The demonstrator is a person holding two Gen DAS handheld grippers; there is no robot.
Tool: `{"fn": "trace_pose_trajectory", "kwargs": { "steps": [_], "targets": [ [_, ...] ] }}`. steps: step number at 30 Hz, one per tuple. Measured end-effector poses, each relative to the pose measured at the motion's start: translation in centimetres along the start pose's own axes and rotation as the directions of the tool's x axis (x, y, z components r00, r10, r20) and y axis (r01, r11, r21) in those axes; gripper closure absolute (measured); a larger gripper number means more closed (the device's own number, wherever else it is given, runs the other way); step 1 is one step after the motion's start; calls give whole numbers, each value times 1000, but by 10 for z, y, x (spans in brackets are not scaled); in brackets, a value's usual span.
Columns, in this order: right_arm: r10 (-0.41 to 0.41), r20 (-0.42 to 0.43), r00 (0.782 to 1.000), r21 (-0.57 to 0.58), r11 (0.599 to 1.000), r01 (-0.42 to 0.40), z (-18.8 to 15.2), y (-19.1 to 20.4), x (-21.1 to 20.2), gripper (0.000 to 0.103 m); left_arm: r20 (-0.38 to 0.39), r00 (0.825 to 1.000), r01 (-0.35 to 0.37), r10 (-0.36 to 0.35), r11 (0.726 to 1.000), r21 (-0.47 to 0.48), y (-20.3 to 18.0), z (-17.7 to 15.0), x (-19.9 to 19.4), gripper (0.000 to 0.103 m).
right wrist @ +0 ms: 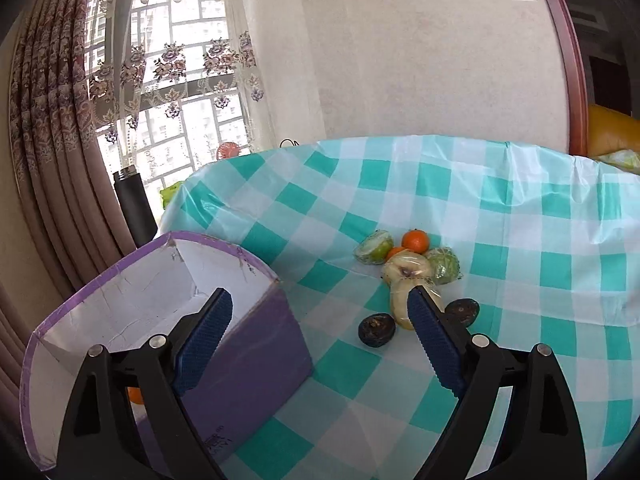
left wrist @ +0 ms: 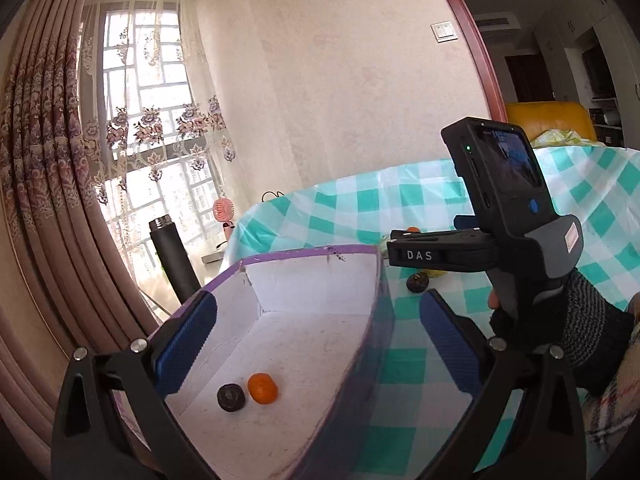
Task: Organize fruits
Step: 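Move both open grippers back to the fruit cluster on the table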
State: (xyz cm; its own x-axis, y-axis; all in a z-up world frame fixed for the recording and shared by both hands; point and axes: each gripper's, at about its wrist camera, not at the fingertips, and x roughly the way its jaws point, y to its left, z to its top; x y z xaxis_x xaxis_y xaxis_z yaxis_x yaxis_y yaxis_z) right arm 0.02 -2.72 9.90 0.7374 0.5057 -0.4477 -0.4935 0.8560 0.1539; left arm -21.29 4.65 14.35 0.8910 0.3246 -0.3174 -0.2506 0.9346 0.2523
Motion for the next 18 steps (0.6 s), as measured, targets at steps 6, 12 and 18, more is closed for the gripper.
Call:
{"fn": "trace_pose_trajectory", "kwargs": {
  "steps": [6,12,18],
  "targets": [
    [-224,-203,953,86,966,245,-27,-99,35,17,-164,955,249,-248,968,-13,-72,-7,62,1],
    [-250,-327,911,33,961,276,-42,-136,63,22,-302,892,326,-335,942,-80,-108,-29,135,1],
    [-288,-373,882,-166,956,242,-31,-113,110,28,-374,843,326,-388,920,-220,-95,-46,165,1]
  ]
}}
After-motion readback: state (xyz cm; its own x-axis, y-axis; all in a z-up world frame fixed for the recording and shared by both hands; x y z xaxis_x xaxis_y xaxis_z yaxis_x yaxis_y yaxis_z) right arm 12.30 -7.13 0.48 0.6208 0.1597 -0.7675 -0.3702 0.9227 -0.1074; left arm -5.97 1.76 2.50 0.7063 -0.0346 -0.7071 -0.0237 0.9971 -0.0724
